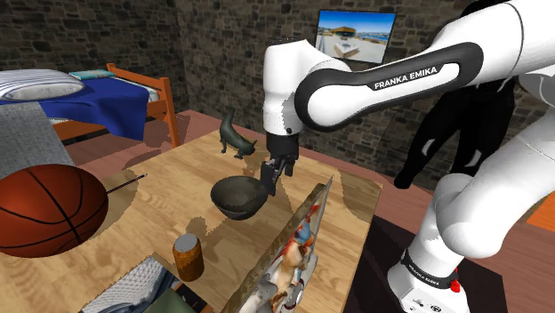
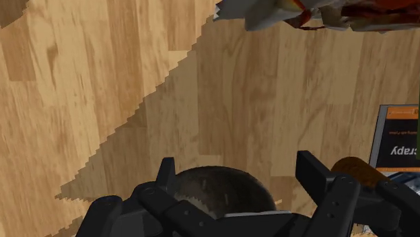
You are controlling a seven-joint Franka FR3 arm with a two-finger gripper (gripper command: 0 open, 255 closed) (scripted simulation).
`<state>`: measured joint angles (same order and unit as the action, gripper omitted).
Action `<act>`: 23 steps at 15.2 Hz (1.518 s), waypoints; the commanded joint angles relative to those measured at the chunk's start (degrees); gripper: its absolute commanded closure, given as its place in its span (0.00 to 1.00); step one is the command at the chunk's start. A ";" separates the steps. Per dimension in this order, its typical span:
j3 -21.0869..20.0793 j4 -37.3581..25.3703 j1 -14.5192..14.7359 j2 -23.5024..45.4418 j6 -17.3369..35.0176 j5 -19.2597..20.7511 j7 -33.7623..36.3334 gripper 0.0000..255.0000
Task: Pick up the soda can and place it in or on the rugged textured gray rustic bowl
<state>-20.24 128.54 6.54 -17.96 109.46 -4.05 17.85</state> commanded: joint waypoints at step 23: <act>-8.01 -32.95 11.22 42.13 6.83 17.17 22.14 0.00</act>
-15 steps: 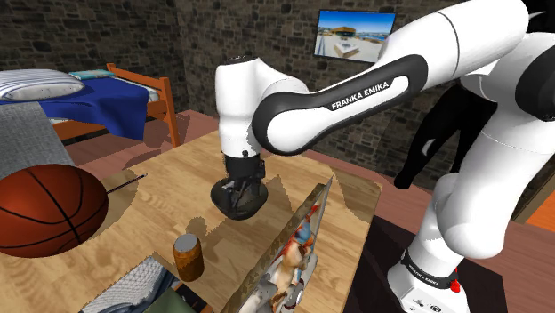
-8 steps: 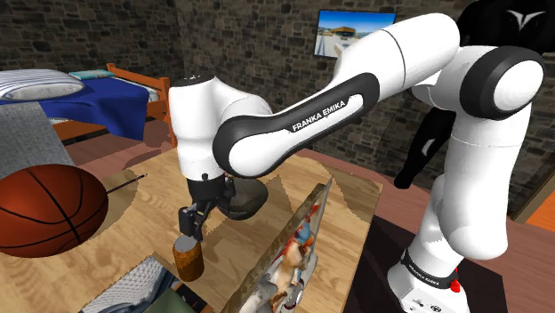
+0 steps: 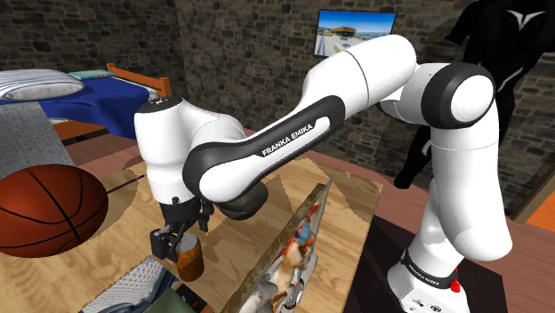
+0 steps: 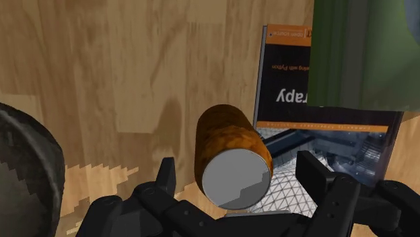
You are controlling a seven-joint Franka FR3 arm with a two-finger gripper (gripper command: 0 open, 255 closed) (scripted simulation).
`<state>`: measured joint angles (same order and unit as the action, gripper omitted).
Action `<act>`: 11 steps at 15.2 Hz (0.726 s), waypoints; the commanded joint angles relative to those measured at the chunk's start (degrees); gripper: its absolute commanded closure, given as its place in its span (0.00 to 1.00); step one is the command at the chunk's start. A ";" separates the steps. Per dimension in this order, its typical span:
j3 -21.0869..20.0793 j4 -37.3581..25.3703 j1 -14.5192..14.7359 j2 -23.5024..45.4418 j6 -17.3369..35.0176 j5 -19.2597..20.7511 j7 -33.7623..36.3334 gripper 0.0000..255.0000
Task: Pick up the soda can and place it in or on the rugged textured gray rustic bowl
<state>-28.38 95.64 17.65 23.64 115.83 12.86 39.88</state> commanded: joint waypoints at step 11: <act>0.46 1.28 0.25 1.58 2.71 0.92 0.52 0.00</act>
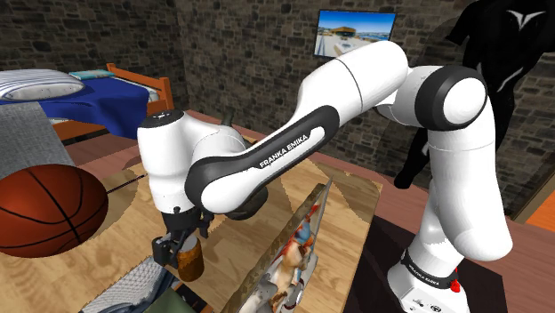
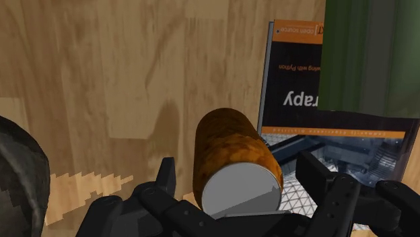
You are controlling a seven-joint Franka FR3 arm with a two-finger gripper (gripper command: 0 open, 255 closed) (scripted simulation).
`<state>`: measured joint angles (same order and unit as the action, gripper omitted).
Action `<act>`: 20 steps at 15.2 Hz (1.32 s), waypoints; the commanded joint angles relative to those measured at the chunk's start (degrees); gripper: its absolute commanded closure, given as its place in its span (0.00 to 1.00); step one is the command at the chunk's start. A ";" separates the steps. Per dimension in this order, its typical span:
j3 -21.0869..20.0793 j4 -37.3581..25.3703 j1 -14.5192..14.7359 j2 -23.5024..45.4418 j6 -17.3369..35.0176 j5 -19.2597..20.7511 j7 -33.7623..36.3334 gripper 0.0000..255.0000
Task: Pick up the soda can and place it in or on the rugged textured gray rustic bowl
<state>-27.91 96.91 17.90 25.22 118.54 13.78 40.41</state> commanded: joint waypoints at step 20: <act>-0.83 -4.14 -0.30 -2.65 -6.46 -1.68 -1.13 1.00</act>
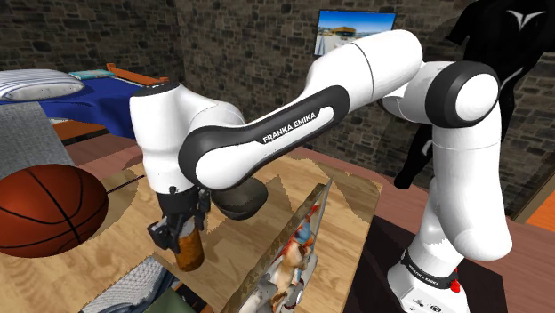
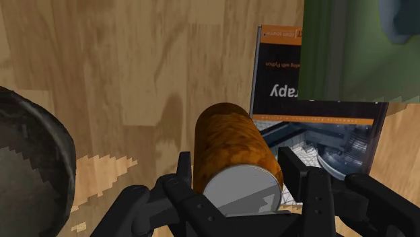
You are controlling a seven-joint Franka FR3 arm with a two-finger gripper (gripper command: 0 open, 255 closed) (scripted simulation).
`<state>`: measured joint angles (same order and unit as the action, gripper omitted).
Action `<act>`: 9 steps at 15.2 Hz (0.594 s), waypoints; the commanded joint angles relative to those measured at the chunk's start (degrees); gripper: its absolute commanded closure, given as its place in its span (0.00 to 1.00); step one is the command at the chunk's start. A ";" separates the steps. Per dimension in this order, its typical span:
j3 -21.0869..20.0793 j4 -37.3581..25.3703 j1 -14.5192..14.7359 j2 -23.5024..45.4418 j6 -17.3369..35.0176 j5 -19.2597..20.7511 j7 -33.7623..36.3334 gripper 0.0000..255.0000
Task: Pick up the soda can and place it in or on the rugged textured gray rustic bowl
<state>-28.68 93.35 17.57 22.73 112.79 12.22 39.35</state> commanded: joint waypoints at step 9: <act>-0.53 -5.67 0.15 -1.55 -6.98 -1.08 -0.81 1.00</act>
<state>-29.14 88.11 17.78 21.49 106.50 11.32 38.68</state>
